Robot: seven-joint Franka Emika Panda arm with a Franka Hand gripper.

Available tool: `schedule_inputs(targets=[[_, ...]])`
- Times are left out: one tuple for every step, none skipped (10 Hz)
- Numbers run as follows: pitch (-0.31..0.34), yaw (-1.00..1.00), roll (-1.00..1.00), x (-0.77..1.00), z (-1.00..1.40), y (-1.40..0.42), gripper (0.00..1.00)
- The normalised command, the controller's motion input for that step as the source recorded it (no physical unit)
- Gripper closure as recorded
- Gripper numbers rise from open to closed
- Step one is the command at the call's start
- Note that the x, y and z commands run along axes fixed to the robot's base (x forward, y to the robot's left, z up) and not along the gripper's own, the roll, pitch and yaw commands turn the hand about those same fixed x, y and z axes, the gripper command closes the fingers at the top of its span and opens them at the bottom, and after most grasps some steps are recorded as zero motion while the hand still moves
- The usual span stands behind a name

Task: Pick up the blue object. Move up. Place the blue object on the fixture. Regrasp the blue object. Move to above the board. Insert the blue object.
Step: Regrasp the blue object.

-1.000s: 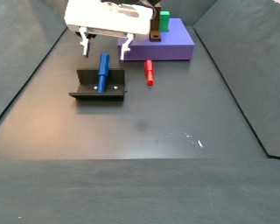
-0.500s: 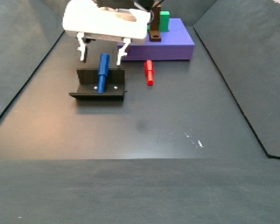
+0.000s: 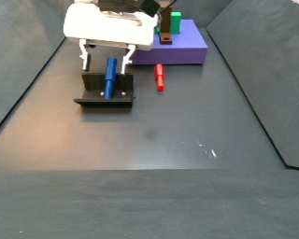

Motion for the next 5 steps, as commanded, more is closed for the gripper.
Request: schedule_inputs(targets=[[-0.180, 0.00, -0.05, -0.24, -0.03, 0.00, 0.00], [-0.166, 0.16, -0.03, 0.00, -0.04, 0.00, 0.00], [0.000, 0.19, 0.00, 0.11, 0.00, -0.01, 0.00], [0.000, 0.17, 0.00, 0.08, -0.04, 0.00, 0.00], [0.000, 0.10, 0.00, 0.00, -0.06, 0.00, 0.00]])
